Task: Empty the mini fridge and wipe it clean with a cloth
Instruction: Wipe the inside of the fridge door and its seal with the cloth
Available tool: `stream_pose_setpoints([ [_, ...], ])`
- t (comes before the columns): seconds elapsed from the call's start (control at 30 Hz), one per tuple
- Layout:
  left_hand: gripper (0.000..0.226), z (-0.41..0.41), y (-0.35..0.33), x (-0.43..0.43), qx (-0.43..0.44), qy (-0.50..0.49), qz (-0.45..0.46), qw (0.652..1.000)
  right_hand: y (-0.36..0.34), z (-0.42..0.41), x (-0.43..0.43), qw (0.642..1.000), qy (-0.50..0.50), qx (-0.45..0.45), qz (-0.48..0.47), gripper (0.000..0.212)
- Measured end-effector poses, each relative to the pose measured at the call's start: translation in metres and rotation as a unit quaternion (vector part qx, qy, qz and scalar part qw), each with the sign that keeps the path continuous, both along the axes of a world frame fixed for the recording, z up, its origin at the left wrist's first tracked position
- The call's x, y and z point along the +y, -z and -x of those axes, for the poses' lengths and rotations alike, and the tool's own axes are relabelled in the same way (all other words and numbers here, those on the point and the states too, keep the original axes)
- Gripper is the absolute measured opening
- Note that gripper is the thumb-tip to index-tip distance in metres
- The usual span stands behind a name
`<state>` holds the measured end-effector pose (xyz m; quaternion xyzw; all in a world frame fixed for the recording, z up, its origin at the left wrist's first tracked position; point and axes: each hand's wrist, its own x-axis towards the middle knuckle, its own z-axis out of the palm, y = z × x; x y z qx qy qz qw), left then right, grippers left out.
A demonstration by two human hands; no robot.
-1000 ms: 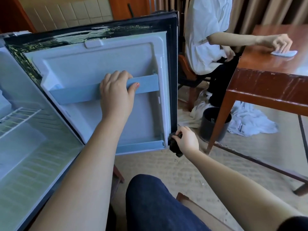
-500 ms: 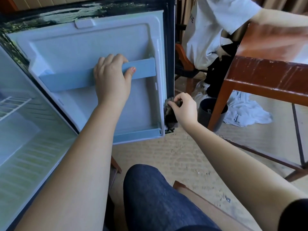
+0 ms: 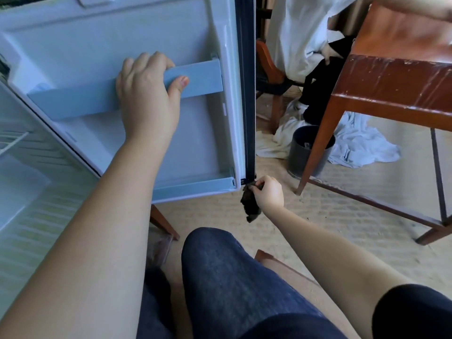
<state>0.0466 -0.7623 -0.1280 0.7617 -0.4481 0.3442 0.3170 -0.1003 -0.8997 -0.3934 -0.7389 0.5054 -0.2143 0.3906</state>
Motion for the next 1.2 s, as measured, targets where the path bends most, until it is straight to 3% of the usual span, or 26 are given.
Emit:
stream_pose_setpoints([
  [0.17,0.028,0.002,0.001,0.001,0.003,0.001,0.005,1.0,-0.011,0.005,0.011,0.993,-0.016,-0.089,0.073,0.017],
  [0.27,0.028,0.002,0.0,0.002,0.004,0.0,0.007,1.0,-0.02,-0.003,0.009,0.993,-0.012,-0.082,0.087,0.017],
  [0.6,0.025,0.002,0.0,-0.001,0.01,0.006,0.002,1.0,0.015,0.005,0.004,0.995,0.06,-0.031,-0.079,0.011],
  [0.8,0.024,0.005,-0.001,-0.003,0.013,-0.008,0.003,1.0,0.003,0.012,0.028,0.991,0.021,-0.121,0.052,0.023],
  [0.93,0.025,0.005,-0.001,0.002,0.012,-0.004,0.0,1.0,-0.009,-0.006,0.023,0.986,0.025,-0.146,0.076,0.024],
  [1.2,0.025,0.005,0.0,0.004,0.011,0.0,0.002,1.0,0.025,0.005,0.014,0.984,0.121,-0.098,-0.089,0.013],
])
